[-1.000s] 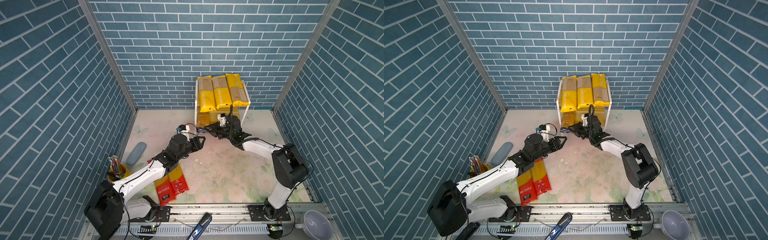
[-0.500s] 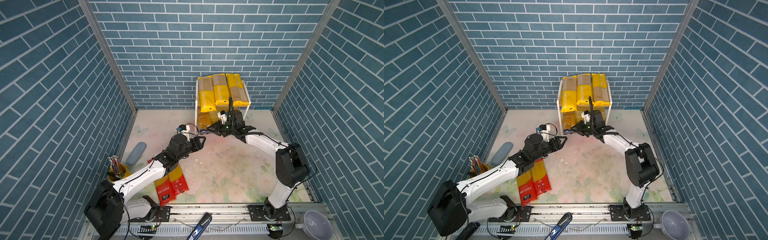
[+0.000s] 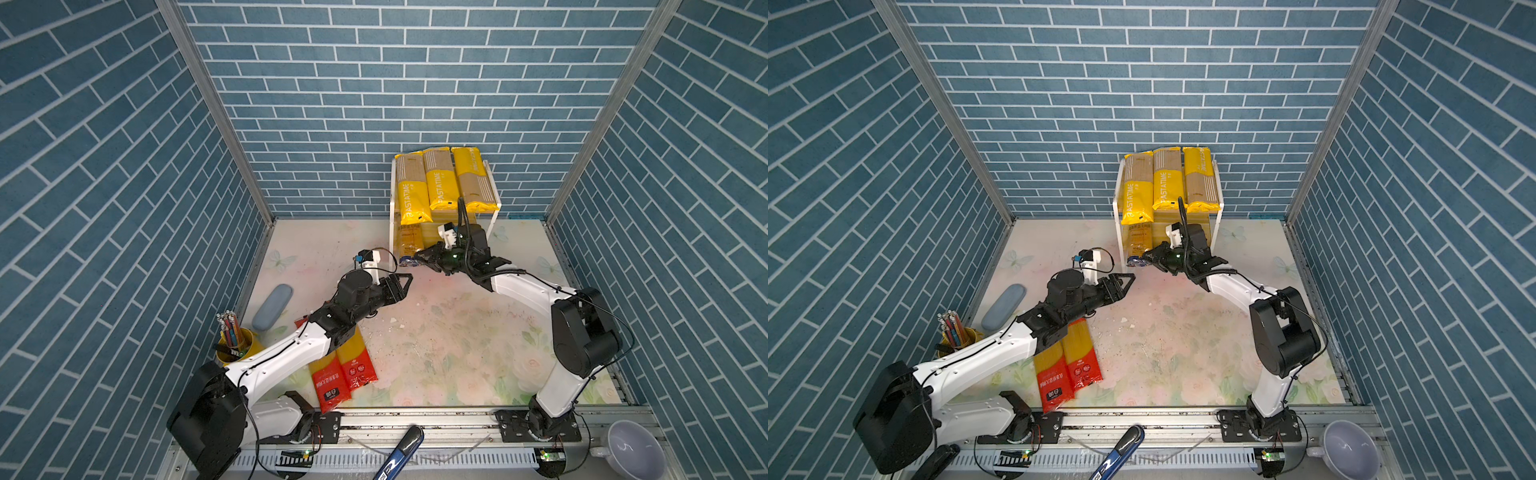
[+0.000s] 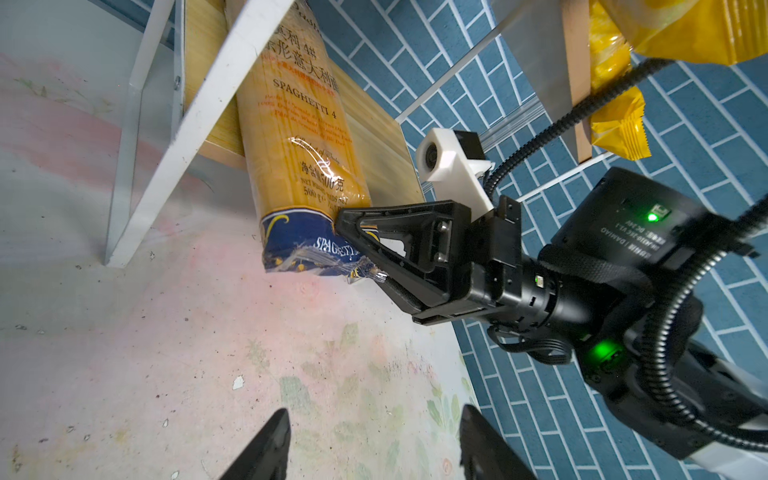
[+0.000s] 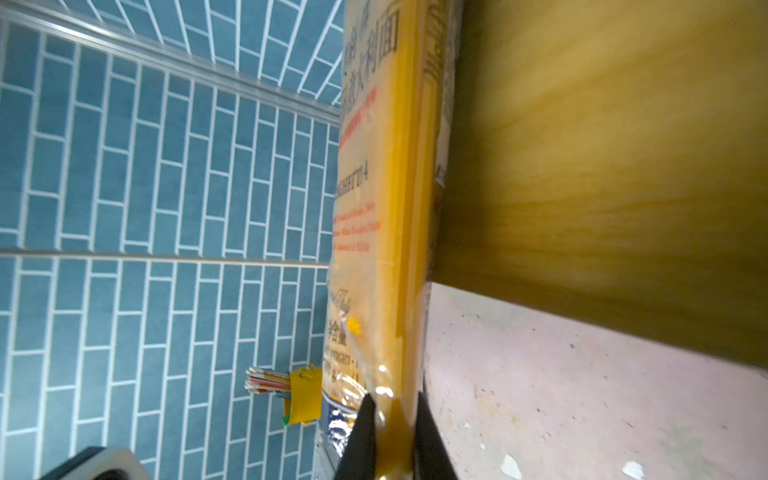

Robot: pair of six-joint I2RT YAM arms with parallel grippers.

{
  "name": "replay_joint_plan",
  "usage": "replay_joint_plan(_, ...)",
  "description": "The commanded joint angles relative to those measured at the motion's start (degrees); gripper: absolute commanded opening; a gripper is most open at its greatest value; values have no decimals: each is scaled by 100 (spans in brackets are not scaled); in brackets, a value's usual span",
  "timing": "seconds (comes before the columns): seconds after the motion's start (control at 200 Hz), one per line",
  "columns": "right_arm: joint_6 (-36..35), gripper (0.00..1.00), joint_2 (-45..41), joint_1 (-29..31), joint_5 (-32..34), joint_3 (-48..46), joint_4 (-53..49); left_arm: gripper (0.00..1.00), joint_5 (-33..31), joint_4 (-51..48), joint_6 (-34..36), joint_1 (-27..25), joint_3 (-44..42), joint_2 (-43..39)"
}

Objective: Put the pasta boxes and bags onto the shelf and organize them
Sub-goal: 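Open the right gripper and withdraw both grippers from the MoliPasta bag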

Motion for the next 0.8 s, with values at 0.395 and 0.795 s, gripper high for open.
replay_joint_plan(0.395, 749, 0, 52, -40, 435, 72, 639, 66, -87, -98, 249, -6, -261, -411)
replay_joint_plan(0.795, -54, 0, 217, 18, -444, 652, -656, 66, -71, 15, 197, -6, -353, -357)
